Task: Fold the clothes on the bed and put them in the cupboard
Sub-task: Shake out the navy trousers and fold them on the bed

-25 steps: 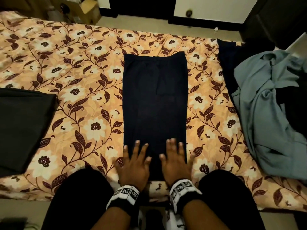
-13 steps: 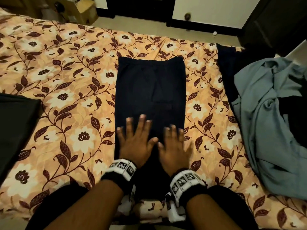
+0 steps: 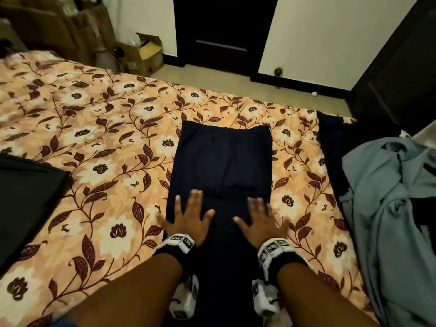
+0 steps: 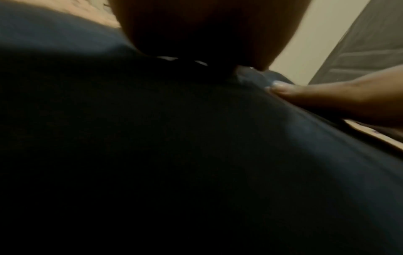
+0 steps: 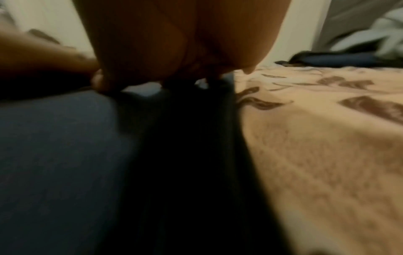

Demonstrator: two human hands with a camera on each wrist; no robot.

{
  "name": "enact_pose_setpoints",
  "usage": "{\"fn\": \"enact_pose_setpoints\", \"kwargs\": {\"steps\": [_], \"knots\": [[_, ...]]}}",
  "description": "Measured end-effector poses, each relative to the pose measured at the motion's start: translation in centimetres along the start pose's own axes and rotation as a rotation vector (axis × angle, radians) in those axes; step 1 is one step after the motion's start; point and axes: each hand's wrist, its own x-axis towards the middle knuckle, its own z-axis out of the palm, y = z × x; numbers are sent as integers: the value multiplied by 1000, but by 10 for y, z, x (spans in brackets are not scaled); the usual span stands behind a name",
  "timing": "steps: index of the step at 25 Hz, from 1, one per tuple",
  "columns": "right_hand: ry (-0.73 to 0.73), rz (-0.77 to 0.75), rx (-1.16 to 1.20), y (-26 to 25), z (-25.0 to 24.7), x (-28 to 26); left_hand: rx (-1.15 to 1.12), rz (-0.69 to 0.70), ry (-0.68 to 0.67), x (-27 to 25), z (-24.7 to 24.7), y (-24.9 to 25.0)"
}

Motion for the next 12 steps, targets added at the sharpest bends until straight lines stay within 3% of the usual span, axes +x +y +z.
{"fn": "enact_pose_setpoints", "kwargs": {"steps": [1,3,4,6,8,10,12], "knots": [[40,40,7,3,-4,1,-4,-6,56,-8,1,-2],[116,-108,-12,0,8,-17,60,183,142,-33,16,-7],[83,-176,-25,-3,21,-30,79,218,108,-44,24,-15],[10,-30,63,1,46,-66,20,3,36,-70,33,-39],[28,193,150,11,64,-109,-77,-248,57,-105,42,-61],[58,256,292,11,70,-150,-171,-224,105,-151,45,-66],[93,272,534,15,77,-157,-501,-166,266,-164,53,-64]]}}
